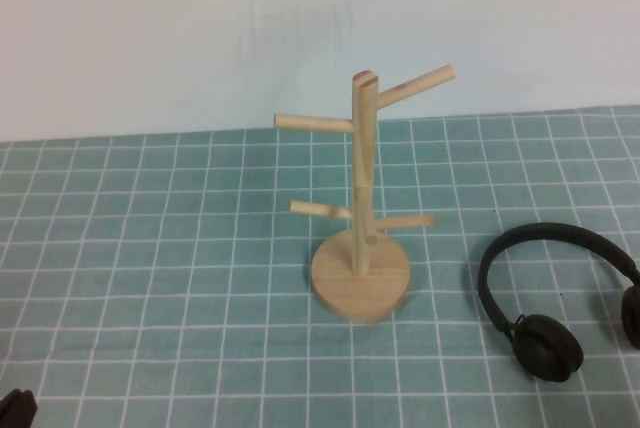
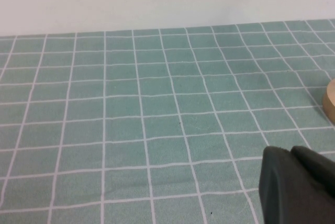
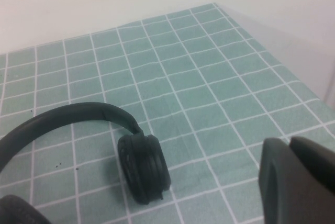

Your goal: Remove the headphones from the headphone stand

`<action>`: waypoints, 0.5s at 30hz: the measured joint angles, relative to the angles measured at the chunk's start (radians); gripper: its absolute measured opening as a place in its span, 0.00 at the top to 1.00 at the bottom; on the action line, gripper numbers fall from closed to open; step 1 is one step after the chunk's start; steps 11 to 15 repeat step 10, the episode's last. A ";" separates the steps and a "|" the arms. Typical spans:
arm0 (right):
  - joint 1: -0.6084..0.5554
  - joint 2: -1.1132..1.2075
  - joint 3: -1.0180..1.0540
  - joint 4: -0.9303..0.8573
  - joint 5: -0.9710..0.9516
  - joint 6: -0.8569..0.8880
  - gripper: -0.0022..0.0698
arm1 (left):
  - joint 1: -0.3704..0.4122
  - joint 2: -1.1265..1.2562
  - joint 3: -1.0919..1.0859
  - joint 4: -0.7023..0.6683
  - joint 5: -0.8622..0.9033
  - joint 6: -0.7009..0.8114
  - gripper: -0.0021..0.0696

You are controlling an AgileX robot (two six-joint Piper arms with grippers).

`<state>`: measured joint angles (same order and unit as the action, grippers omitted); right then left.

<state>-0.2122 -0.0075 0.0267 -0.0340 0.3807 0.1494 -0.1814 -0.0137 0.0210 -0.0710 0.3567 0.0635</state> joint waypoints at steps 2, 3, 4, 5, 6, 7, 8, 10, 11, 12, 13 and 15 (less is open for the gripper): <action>0.000 0.000 0.000 0.000 0.000 0.000 0.98 | 0.000 0.000 0.000 0.000 0.000 0.000 0.98; 0.000 0.000 0.000 0.000 0.000 0.000 0.98 | 0.000 0.000 0.000 0.000 0.000 0.000 0.98; 0.000 0.000 0.000 -0.002 0.000 0.000 0.98 | 0.000 0.000 0.000 0.000 0.000 0.000 0.98; -0.001 0.000 0.000 -0.002 0.000 0.000 0.98 | 0.000 0.000 0.000 0.000 0.000 0.000 0.98; -0.001 0.000 0.000 -0.002 0.000 0.000 0.98 | 0.000 0.000 0.000 0.000 0.000 0.000 0.98; -0.001 0.000 0.000 -0.002 0.000 0.000 0.98 | 0.000 0.000 0.000 0.000 0.000 0.000 0.98; -0.001 0.000 0.000 -0.003 0.000 0.000 0.98 | 0.000 0.000 0.000 0.000 0.000 0.000 0.98; -0.001 0.000 0.000 -0.004 0.000 0.000 0.98 | 0.000 0.000 0.000 0.000 0.000 0.000 0.98; -0.001 0.000 0.000 -0.004 0.000 0.000 0.98 | 0.000 0.000 0.000 0.000 0.000 0.000 0.98; -0.001 0.000 0.000 -0.004 0.000 0.000 0.98 | 0.000 0.000 0.000 0.000 0.000 0.000 0.98; -0.001 0.000 0.000 -0.004 0.000 0.000 0.98 | 0.000 0.000 0.000 0.000 0.000 0.000 0.98; -0.001 0.000 0.000 -0.004 0.000 0.000 0.98 | 0.000 0.000 0.000 0.000 0.000 0.000 0.98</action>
